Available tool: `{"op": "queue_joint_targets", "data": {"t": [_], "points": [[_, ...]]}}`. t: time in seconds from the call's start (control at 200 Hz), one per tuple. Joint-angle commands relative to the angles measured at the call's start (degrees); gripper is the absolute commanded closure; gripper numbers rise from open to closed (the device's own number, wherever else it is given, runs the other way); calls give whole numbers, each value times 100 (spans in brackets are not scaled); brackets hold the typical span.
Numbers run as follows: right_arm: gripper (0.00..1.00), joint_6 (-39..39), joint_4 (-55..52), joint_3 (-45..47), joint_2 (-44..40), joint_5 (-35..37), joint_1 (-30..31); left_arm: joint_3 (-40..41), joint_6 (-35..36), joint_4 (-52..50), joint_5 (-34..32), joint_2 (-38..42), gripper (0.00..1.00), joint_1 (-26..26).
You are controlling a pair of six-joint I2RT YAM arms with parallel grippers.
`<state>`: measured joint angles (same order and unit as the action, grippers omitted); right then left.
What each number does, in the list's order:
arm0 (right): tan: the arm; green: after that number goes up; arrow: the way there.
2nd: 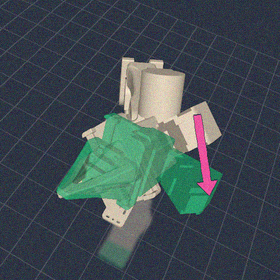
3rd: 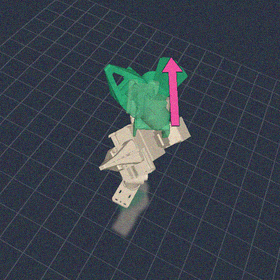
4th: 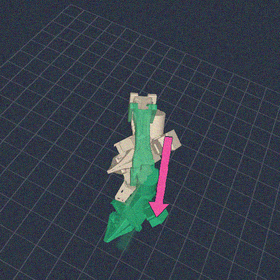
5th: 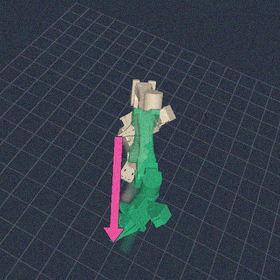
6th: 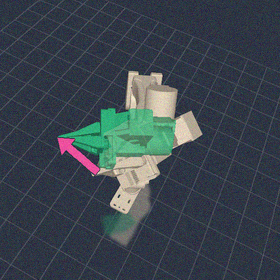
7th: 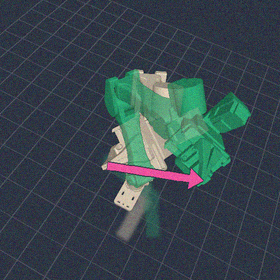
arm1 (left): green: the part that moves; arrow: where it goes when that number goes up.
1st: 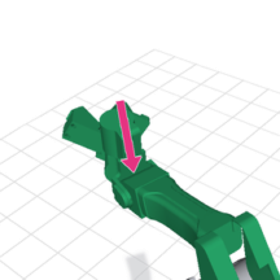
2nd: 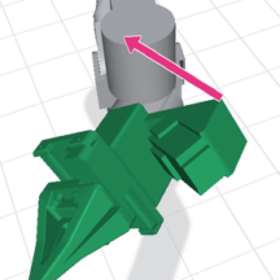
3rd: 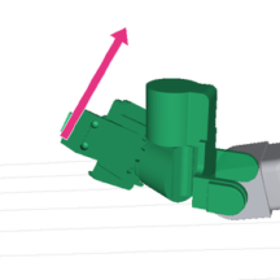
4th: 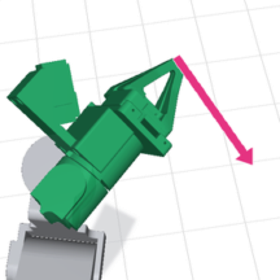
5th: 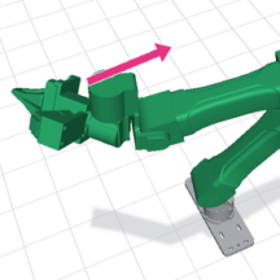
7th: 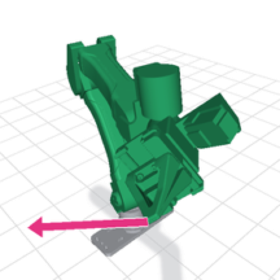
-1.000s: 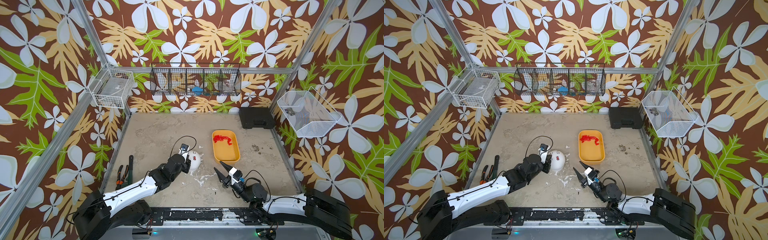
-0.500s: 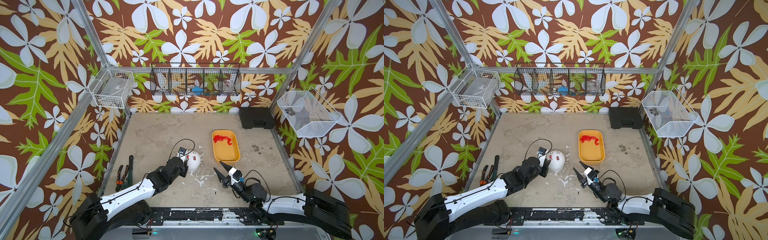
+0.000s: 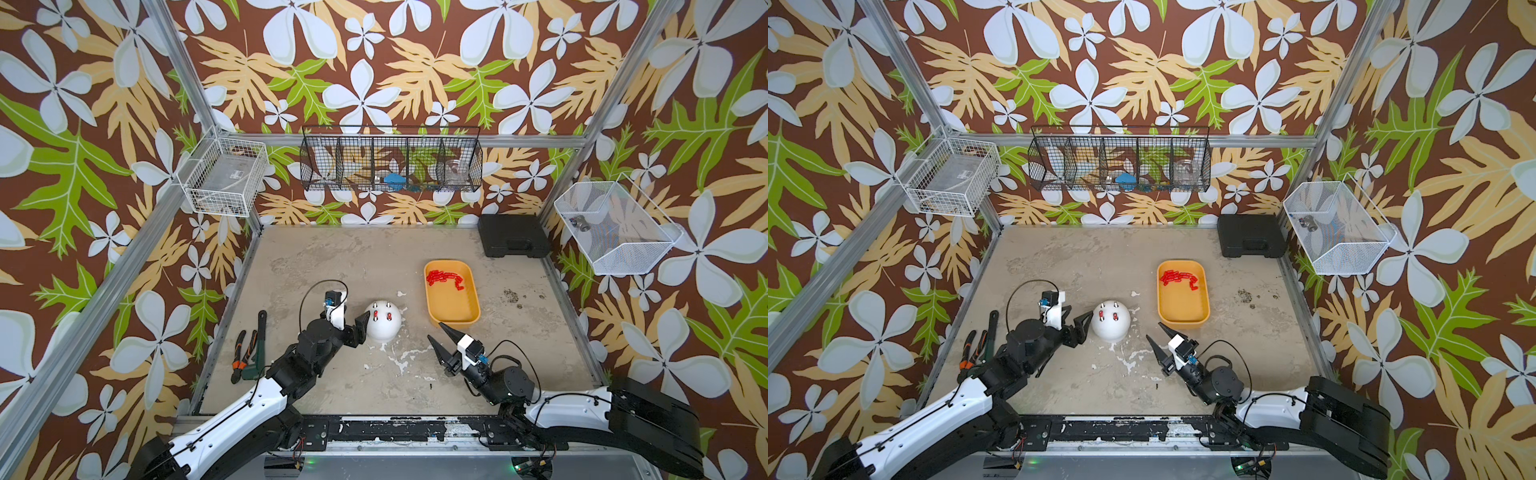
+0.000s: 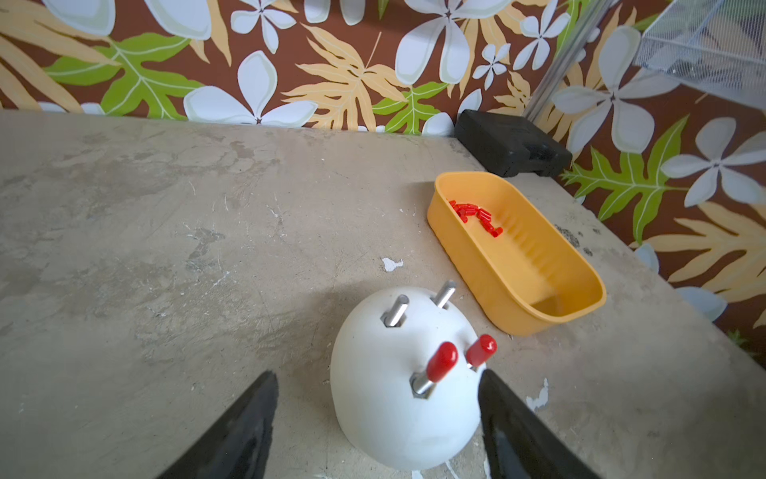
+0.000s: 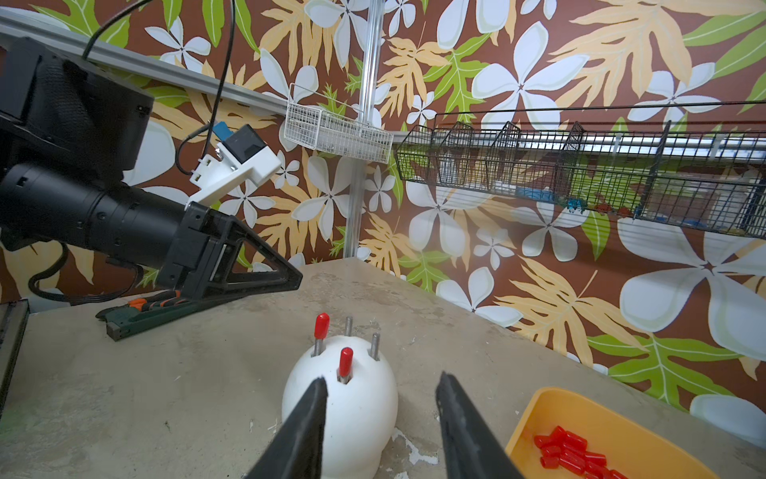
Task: Cover the protruding screws with screw protection sleeves
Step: Attach the screw protection sleeve to the screw.
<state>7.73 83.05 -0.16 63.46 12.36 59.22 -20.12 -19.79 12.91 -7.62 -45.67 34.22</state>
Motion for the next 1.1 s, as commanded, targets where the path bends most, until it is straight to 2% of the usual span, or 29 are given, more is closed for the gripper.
{"op": "queue_joint_targets", "data": {"t": [0.0, 0.115, 0.31, 0.485, 0.726, 1.096], "points": [[55, -49, 45, -15, 51, -29, 1, 22, -814, 618, 1533, -363, 19, -586], [54, -58, 54, -30, 99, -76, 2, -200, -784, 611, 1784, -811, 14, -625], [54, -52, 19, -79, 200, -114, 1, -177, -772, 938, 1970, -951, 9, -619], [54, -70, 54, -81, 232, -174, -1, -228, -669, 757, 1648, -1176, 8, -624], [54, -61, 19, -73, 184, -196, 0, -230, -628, 928, 1528, -1572, 8, -619], [54, -51, -16, -72, 164, -212, 1, 366, -811, 1284, 1415, -1306, 8, -622]]}}
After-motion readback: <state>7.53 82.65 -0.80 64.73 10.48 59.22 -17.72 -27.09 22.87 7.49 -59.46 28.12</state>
